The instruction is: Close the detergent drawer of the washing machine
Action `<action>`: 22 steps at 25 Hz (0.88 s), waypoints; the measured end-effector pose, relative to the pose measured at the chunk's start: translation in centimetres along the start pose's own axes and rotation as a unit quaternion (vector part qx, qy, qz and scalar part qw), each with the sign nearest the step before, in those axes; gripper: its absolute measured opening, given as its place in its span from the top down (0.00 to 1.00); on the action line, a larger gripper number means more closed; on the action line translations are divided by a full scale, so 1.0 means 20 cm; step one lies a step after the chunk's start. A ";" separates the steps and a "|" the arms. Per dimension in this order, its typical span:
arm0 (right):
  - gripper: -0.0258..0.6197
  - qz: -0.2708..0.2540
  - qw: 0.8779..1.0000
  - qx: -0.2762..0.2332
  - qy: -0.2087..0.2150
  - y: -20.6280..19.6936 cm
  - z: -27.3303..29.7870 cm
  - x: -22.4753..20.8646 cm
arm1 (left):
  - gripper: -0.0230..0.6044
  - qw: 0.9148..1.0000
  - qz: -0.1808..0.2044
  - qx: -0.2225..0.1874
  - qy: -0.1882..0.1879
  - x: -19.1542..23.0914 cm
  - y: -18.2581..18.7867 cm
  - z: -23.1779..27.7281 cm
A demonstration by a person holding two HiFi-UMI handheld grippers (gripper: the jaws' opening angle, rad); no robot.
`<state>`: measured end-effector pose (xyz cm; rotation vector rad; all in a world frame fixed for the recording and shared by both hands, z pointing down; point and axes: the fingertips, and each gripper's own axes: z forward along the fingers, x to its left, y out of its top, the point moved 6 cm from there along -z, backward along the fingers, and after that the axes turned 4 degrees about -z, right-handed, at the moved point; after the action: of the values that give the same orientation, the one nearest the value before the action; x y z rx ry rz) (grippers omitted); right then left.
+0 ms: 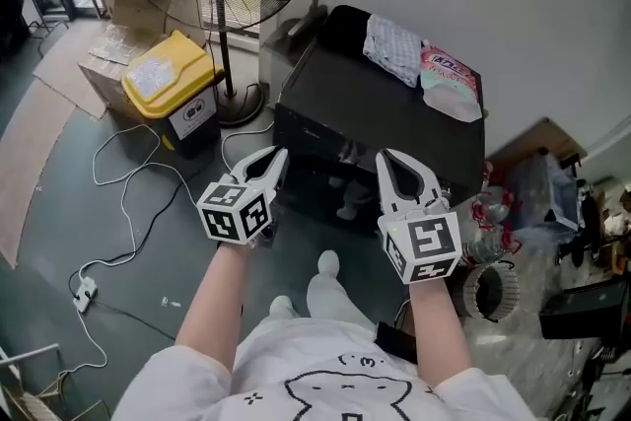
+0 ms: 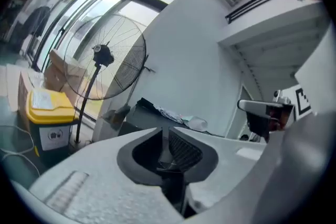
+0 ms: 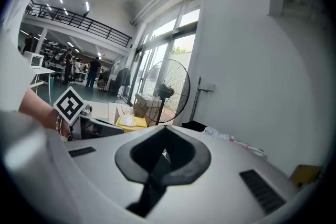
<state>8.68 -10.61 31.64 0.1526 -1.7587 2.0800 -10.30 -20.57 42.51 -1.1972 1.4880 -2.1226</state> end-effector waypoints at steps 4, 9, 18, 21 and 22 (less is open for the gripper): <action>0.96 -0.006 1.000 -0.011 0.008 0.05 -0.06 0.03 | 0.94 0.996 0.085 -0.031 0.010 -0.05 0.10 -0.09; 0.96 -0.010 1.000 -0.025 0.016 0.08 -0.11 0.02 | 0.94 0.988 0.142 -0.058 0.014 -0.14 0.24 -0.16; 0.96 0.010 0.997 -0.073 0.012 0.18 -0.24 -0.06 | 0.94 0.974 0.211 -0.076 0.029 -0.36 0.36 -0.26; 0.96 -0.003 0.997 -0.079 0.013 0.20 -0.29 -0.08 | 0.94 0.971 0.225 -0.080 0.033 -0.45 0.38 -0.29; 0.96 -0.006 0.996 -0.083 0.014 0.21 -0.31 -0.08 | 0.94 0.970 0.228 -0.082 0.034 -0.47 0.40 -0.30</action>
<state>9.68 -5.56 26.05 0.0847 -1.8983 1.9067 -10.81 -14.03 30.44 -0.7368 1.7930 -1.7732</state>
